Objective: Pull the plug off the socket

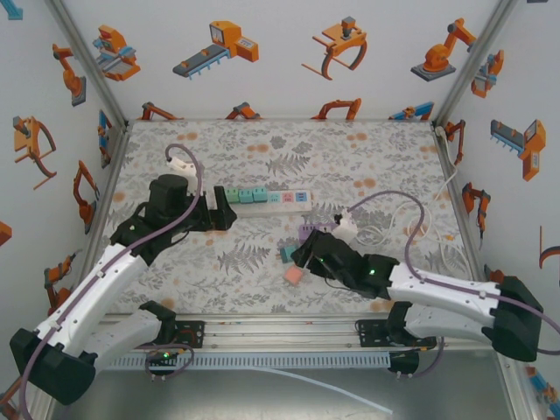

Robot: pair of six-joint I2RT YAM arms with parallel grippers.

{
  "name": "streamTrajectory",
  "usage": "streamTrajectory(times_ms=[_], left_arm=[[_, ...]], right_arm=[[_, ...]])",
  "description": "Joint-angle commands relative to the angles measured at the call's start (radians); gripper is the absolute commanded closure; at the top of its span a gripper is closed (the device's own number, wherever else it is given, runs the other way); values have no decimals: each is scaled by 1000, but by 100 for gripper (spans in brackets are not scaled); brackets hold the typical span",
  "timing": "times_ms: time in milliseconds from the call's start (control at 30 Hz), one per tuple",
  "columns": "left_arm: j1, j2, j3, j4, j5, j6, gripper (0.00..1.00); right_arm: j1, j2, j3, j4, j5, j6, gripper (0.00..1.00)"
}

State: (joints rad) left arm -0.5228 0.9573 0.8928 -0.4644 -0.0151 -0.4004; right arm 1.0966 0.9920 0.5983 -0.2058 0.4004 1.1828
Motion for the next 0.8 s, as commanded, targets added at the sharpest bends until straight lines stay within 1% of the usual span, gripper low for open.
streamTrajectory(times_ms=[0,33,100,133,200,233,267,300,367,400,467,600,667,767], left_arm=[[10,20,-19,-13,-123,-87,3],[17,31,-24,-5,-137,-114,2],[44,57,-31,16,-145,-180,1],[61,71,-31,20,-136,-210,0],[106,104,-36,48,-82,-250,0],[124,117,-40,67,-50,-261,0],[144,129,-46,93,-11,-270,0],[158,141,-49,116,17,-274,0],[172,165,-47,141,32,-278,0],[177,180,-41,144,31,-276,0],[188,216,-19,138,30,-273,0],[211,288,23,152,57,-254,1],[223,317,36,170,80,-253,1],[247,361,54,180,114,-252,1]], right_arm=[[2,-65,84,-53,175,-497,37],[1,-75,101,-32,198,-627,32],[-3,-84,114,63,216,-943,24],[-7,-80,119,104,214,-1067,21],[-23,-47,141,176,185,-1304,12],[-35,-24,154,189,150,-1396,11],[-53,11,175,185,86,-1491,9],[-73,49,203,155,-7,-1587,8],[-105,128,261,66,-182,-1766,8],[-125,171,299,23,-252,-1829,8],[-177,248,393,-62,-405,-1893,8],[-307,405,599,-164,-748,-1919,8],[-348,485,682,-187,-841,-1944,8],[-391,615,805,-219,-938,-1969,8]])
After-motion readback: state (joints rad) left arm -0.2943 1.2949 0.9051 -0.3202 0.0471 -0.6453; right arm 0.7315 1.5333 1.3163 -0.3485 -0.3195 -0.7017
